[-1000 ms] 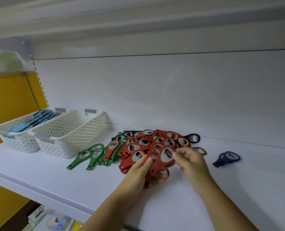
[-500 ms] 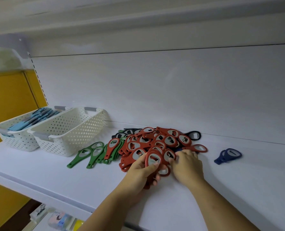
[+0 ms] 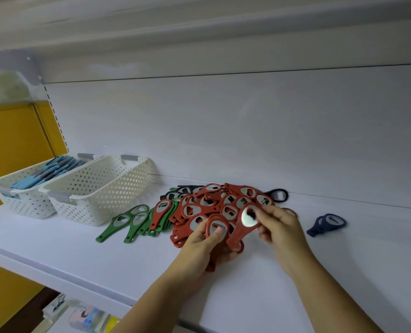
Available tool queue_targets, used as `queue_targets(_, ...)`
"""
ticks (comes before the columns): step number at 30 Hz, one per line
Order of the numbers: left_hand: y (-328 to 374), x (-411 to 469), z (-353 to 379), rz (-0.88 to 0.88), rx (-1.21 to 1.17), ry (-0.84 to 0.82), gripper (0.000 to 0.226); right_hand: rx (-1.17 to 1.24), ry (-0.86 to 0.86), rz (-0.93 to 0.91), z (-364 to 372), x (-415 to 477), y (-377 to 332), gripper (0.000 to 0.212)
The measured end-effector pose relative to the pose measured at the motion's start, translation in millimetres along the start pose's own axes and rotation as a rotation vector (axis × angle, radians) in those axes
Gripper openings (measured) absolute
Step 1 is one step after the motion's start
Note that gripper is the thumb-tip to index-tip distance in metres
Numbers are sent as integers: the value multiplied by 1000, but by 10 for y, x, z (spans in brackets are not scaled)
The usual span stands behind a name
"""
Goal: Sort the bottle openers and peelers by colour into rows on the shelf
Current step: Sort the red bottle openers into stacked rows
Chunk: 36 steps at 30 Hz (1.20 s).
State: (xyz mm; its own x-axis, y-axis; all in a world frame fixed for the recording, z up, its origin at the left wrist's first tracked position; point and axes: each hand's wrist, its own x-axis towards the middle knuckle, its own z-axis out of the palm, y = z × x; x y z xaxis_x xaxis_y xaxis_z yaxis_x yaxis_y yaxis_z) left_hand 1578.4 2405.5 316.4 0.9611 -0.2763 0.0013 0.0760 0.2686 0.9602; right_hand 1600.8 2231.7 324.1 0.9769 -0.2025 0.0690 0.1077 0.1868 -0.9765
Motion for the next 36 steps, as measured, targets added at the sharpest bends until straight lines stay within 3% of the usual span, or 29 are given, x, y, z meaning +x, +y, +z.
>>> queue_targets(2,-2,-18,12,2,67,-35,26,-150,-123,-58,107,-96,23,8)
queue_targets(6,8,-34,-9,1,138,-88,33,-341,-114,-129,195,-156,86,4)
queue_targets(12,23,-49,-20,2,176,-112,29,-381,-126,-178,161,-175,105,11)
queue_targets(16,67,-60,-5,-40,237,-123,6,-391,-121,-162,227,-221,33,17)
queue_targets(19,111,-56,-2,-136,334,-128,11,-469,-69,-171,168,-330,-92,4)
queue_targets(22,100,-42,85,-149,356,-136,8,-639,-115,-169,-64,-596,-113,26)
queue_targets(24,75,-51,242,-124,239,-131,14,-726,-165,-125,-224,-790,-97,33)
queue_targets(28,-37,-109,694,-49,155,-199,21,-829,-223,-31,-432,-989,-179,4)
queue_targets(32,-214,-189,1177,43,202,-278,22,-850,-118,71,-691,-1015,-281,27)
queue_targets(36,-343,-230,1545,108,243,-377,25,-904,4,49,-1021,-1108,-350,8)
